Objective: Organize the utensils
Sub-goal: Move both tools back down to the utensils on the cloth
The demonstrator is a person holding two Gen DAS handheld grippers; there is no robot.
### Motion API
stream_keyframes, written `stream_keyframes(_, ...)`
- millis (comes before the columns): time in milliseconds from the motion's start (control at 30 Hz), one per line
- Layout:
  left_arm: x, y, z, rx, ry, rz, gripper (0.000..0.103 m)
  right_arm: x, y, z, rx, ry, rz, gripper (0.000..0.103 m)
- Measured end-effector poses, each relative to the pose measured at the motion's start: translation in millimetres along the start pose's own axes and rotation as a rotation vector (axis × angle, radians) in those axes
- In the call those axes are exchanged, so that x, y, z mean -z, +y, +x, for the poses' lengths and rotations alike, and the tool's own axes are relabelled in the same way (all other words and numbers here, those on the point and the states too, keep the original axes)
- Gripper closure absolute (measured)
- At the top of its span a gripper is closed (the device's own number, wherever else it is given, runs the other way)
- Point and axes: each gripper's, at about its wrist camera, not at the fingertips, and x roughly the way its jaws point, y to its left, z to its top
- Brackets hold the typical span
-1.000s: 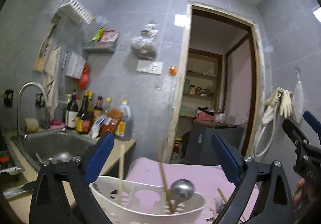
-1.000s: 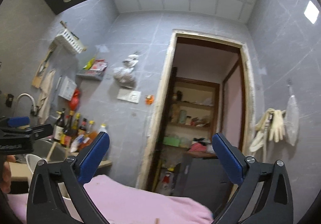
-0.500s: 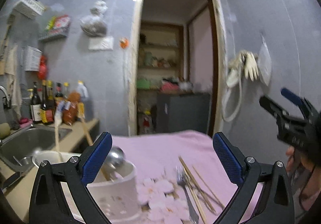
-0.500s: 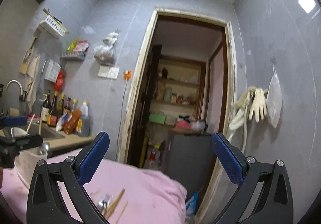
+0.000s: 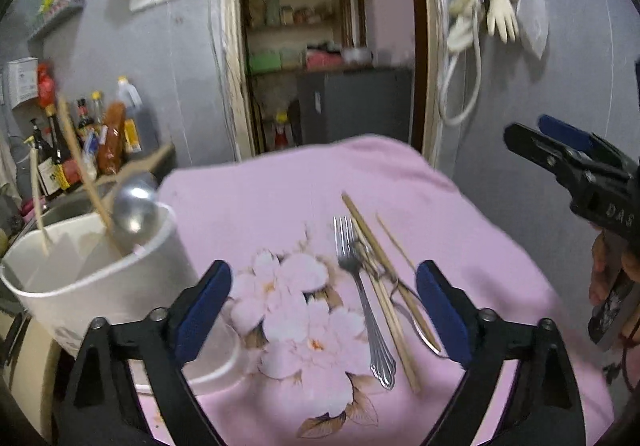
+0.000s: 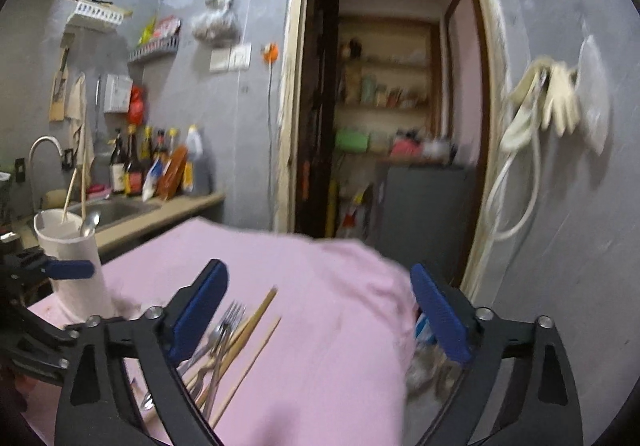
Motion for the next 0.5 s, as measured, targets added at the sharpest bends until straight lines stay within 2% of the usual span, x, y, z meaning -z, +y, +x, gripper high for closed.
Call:
stream_keyframes(67, 2.2, -3.2, 11.7, 0.000, 0.048, 0.017, 0.025, 5.2, -2.1, 12.2, -0.024, 0.061, 0.015, 0.020)
stream_keyframes(167, 5.8, -6.0, 29.5, 0.019, 0.121, 0.024, 0.038, 12.6, -4.5, 30.9, -0.072, 0.159, 0.042, 0.031)
stream_keyframes(233, 7.7, -8.0, 43.3, 0.035, 0.184, 0.027, 0.048, 16.2, -5.5, 42.6, -0.101, 0.218, 0.054, 0.046)
stream_keyframes(333, 10.9, -8.5, 61.6, 0.041, 0.265, 0.023, 0.050, 24.4, -6.1, 61.6, -0.143, 0.314, 0.076, 0.058)
stream_keyframes(367, 12.8, -8.1, 68.8, 0.039, 0.292, 0.017, 0.051, 25.4, -6.0, 66.4, -0.153, 0.335, 0.081, 0.059)
stream_keyframes(433, 14.8, -6.6, 78.1, 0.052, 0.332, 0.005, 0.059, 30.0, -4.5, 76.1, -0.171, 0.389, 0.082, 0.065)
stream_keyframes(500, 16.1, -3.4, 86.1, 0.062, 0.365, -0.012, 0.063, 33.2, -2.5, 83.2, -0.186, 0.428, 0.080, 0.069)
